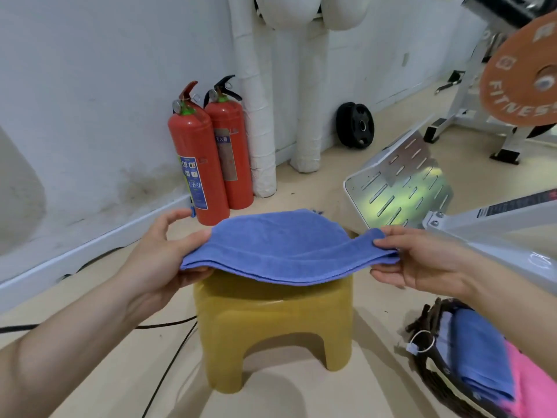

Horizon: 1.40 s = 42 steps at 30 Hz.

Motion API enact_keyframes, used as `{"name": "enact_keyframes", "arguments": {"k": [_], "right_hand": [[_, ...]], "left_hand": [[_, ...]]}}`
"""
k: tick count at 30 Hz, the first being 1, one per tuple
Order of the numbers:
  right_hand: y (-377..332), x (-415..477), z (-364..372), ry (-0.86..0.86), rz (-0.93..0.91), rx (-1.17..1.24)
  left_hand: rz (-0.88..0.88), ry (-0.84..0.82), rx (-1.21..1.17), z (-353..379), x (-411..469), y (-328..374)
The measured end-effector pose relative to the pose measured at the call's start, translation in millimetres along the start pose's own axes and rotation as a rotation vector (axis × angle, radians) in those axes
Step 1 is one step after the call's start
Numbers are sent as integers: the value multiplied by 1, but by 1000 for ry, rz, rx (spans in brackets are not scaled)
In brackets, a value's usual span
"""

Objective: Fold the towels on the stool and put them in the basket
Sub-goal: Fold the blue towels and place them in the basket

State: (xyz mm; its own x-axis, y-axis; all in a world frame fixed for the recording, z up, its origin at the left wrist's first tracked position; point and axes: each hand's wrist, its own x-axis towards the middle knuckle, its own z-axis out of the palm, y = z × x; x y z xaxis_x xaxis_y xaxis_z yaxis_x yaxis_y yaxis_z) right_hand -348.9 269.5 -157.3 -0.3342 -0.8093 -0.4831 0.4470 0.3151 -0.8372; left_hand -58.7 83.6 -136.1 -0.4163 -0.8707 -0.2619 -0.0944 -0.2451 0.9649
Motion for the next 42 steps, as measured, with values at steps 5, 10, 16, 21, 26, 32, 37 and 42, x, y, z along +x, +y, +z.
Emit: {"name": "enact_keyframes", "arguments": {"k": [5, 10, 16, 21, 26, 32, 37, 42], "right_hand": [[-46, -15, 44, 135, -268, -112], [-67, -19, 103, 126, -483, -256], [-47, -18, 138, 66, -627, -307], [-40, -24, 136, 47, -665, -259], [-35, -24, 135, 64, -681, -245], [-34, -23, 136, 49, -719, -263], [-39, -27, 139, 39, -772, -352], [-47, -30, 140, 109, -939, -551]], "left_hand": [[78, -195, -128, 24, -7, 41], [146, -351, -131, 52, -16, 52], [467, -333, 199, 66, -20, 44], [674, -228, 362, 62, -15, 44], [791, -83, 512, 61, -9, 42], [833, -95, 550, 61, -11, 47], [860, -185, 542, 57, -13, 54], [917, -145, 527, 57, -8, 61]]}}
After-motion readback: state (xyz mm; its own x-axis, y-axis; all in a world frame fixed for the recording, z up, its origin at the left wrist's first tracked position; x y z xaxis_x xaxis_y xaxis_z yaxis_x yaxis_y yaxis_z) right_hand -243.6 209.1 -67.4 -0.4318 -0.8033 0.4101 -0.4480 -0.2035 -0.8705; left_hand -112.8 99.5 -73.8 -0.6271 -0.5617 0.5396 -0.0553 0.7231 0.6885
